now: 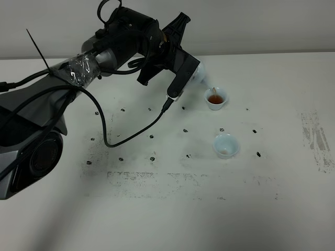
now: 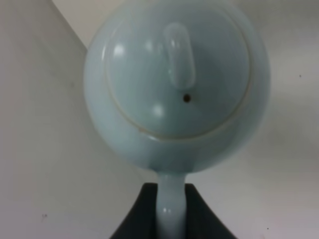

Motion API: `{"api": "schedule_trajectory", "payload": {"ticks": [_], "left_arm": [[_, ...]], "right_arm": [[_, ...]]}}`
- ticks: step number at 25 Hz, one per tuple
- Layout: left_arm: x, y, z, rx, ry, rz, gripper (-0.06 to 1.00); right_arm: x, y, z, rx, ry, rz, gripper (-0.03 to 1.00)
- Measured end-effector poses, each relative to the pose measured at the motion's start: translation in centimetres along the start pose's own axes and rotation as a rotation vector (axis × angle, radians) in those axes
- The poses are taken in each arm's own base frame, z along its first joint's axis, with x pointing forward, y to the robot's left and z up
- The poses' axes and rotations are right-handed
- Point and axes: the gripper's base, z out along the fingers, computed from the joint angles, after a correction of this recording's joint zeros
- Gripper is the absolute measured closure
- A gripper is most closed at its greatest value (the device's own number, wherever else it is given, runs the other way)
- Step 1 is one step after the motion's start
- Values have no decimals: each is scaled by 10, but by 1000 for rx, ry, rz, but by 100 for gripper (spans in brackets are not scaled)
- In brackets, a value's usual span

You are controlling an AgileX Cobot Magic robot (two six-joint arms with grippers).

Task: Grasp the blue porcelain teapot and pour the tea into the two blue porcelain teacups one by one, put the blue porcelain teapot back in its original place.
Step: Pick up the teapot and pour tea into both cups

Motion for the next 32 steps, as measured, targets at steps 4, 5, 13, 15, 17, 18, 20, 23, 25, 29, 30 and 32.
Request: {"api": "schedule_trajectory", "payload": {"ticks": [4,5,13,15,17,18,20,23,25,29,30,32], "left_arm": [[0,0,0,-1,0,0,89],[0,0,0,-1,0,0,89],[0,0,0,-1,0,0,89],[0,0,0,-1,0,0,89],[0,0,0,-1,0,0,89],[0,0,0,-1,0,0,89],[0,0,0,-1,0,1,89],[0,0,0,-1,0,1,89],[0,0,0,-1,0,1,89],[0,0,0,-1,0,1,89],[0,0,0,0,0,1,89],[0,0,0,2,-1,1,89]], "right_arm": [[0,0,0,0,0,0,43],[0,0,0,0,0,0,43],[0,0,0,0,0,0,43],[0,0,0,0,0,0,43],[0,0,0,0,0,0,43],[0,0,0,0,0,0,43],[0,0,0,0,0,0,43],[0,0,0,0,0,0,43],[0,0,0,0,0,0,43],[0,0,0,0,0,0,43],[0,0,0,0,0,0,43],[0,0,0,0,0,0,43]]}}
